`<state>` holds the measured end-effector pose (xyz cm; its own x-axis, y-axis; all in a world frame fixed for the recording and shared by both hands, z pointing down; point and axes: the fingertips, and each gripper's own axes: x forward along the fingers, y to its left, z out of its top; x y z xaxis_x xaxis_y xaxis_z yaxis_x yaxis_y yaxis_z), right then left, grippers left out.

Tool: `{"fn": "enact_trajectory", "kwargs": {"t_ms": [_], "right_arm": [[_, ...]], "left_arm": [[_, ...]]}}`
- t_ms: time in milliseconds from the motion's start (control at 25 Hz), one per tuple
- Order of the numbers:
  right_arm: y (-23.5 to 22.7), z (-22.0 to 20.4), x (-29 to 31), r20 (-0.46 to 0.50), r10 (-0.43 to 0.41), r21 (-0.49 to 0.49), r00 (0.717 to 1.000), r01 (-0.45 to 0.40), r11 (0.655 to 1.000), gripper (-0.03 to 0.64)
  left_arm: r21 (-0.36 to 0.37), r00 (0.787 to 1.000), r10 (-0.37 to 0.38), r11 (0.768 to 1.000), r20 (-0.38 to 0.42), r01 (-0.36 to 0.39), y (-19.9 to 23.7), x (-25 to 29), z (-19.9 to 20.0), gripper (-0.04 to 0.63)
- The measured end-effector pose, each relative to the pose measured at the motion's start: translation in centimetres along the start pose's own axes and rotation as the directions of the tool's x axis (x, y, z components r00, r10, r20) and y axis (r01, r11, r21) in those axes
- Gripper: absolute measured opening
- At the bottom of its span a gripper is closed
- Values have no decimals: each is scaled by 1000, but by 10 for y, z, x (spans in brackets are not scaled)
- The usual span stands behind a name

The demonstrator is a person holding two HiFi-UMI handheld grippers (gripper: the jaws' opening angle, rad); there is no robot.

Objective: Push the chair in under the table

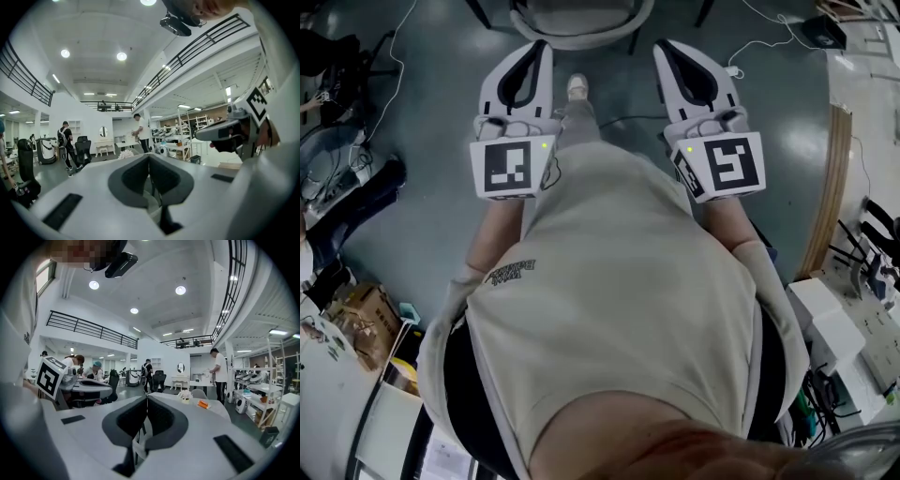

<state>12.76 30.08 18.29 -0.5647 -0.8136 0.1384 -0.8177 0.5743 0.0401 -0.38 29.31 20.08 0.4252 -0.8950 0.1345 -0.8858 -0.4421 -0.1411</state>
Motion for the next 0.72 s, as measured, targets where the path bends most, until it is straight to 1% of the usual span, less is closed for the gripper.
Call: {"fn": "enact_trajectory", "kwargs": {"t_ms": [120, 200, 320, 480, 720], "right_arm": [[-8, 1, 25, -16, 3, 7, 1000, -3, 1000, 9], [-12, 2, 46, -23, 5, 10, 1000, -4, 1000, 9], [-20, -2, 79, -47, 9, 24, 999, -8, 1000, 9], [-29, -5, 125, -85, 14, 33, 996, -11, 999, 9], [-30, -7, 192, -126, 14, 32, 992, -10, 999, 9]], "left_arm": [[9, 999, 17, 1000, -38, -17, 19, 17, -5, 10], [-9, 998, 25, 1000, -52, -26, 34, 32, -8, 11], [-20, 998, 15, 1000, -58, -16, 54, 56, -11, 10], [-42, 995, 16, 999, -103, -21, 87, 86, -19, 10], [-36, 991, -40, 999, -130, 36, 136, 128, -37, 11]]}}
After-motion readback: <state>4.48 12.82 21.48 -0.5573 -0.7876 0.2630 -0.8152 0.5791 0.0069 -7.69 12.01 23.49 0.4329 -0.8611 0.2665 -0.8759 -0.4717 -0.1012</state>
